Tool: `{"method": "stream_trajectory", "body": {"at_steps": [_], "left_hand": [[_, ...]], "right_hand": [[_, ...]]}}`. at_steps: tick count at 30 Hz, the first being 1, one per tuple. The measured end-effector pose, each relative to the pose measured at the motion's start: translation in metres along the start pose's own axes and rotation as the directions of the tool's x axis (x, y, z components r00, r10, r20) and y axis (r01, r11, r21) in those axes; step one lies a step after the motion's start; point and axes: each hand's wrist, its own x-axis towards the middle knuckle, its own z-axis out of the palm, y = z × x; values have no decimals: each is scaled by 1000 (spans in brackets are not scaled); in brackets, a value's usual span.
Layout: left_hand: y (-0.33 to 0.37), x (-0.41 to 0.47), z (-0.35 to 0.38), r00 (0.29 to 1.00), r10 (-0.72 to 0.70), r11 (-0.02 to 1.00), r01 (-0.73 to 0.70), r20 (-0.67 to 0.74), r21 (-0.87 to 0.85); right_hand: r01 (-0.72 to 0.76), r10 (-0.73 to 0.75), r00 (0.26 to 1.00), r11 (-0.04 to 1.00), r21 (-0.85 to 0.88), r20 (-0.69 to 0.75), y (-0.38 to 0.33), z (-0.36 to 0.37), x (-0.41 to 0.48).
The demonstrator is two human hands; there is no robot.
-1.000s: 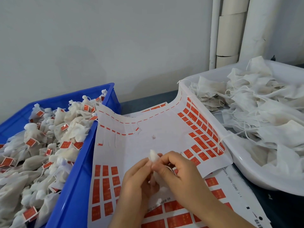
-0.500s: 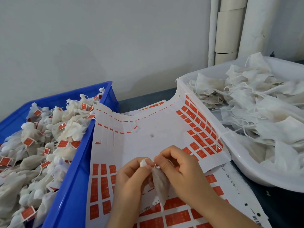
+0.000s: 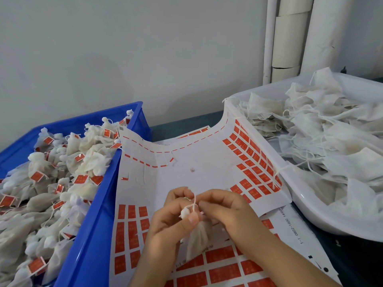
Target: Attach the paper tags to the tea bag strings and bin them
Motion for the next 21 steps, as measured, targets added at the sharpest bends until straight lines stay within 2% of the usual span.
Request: {"method": "stream_trajectory", "body": {"at_steps": [3, 7, 9, 11, 13, 16, 18, 21], "left_hand": [[-1, 0, 0, 1000, -8, 1000, 8, 4, 5], [-2, 0, 1, 1000, -19, 1000, 19, -2, 12], [-2, 0, 0, 1000, -16, 1000, 16, -6, 8], [-2, 1, -1, 1000, -3, 1000, 3, -9, 13], [-3, 2, 1, 999, 19, 998, -18, -31, 58], [-5, 3, 4, 989, 65, 983, -40, -132, 181], [-6, 3, 5, 979, 101, 961, -50, -175, 273], [-6, 2, 8, 964, 120, 948, -40, -238, 315]], "right_hand": [[-19, 19, 999, 1000, 8, 33, 1, -2, 1], [-89, 76, 993, 984, 151, 91, 4, -7, 2], [-72, 57, 992, 988, 135, 114, 3, -7, 2], [-19, 13, 994, 998, 55, 107, 3, -7, 1], [32, -27, 998, 995, -97, 52, 5, -6, 1], [64, -83, 995, 951, -303, -51, 9, 2, 1], [146, -194, 977, 904, -401, -83, 10, 7, 0], [279, -358, 933, 796, -537, -46, 14, 7, 0]]}}
